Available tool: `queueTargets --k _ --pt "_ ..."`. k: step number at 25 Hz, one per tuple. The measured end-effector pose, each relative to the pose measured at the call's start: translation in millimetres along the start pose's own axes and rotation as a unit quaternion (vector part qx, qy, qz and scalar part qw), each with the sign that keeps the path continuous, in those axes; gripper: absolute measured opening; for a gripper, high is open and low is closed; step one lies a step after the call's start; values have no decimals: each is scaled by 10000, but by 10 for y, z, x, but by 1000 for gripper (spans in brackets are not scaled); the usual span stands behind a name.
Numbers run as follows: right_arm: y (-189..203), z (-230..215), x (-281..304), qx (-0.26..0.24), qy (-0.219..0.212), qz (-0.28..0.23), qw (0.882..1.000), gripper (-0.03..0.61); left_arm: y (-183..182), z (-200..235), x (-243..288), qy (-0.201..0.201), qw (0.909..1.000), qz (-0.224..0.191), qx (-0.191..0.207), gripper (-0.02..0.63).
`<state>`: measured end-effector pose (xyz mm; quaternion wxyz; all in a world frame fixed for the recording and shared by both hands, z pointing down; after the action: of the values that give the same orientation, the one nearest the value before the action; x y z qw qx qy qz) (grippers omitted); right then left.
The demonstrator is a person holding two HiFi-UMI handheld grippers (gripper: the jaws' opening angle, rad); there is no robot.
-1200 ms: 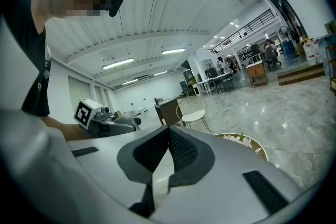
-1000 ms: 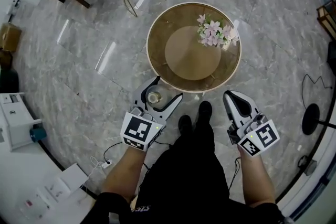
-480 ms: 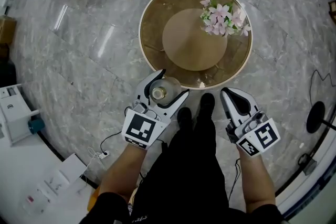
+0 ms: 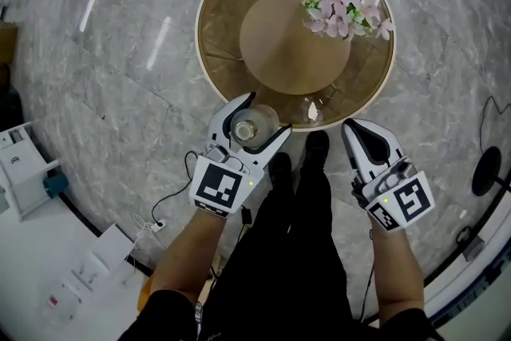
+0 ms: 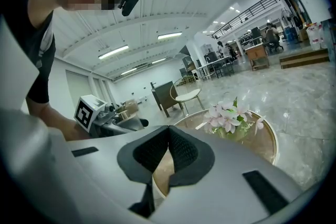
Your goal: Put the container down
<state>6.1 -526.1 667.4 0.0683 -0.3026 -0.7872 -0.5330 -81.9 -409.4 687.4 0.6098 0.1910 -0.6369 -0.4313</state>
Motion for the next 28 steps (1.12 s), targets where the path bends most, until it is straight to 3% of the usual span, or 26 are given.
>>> queueTargets --k 5,17,28 --pt "269 -221 202 36 -51 135 9999 15 183 19 335 21 9997 103 241 344" --pt "955 -682 678 -301 -225 731 9966 15 759 78 1147 9 9993 328 159 344" --pt "1022 -963 765 -223 -328 875 9954 15 958 154 1634 -34 9975 673 211 344"
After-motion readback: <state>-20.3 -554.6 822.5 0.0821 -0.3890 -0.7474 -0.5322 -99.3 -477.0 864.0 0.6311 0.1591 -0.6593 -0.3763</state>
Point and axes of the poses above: the fingertips, and each gripper's own axes: x forward along the fingers, z to its left, y out of its underside, the point moved 2 cm from there along -x, backward along the fingers, and after that the axes turned 6 degrees about z, right-handed, at the moved point
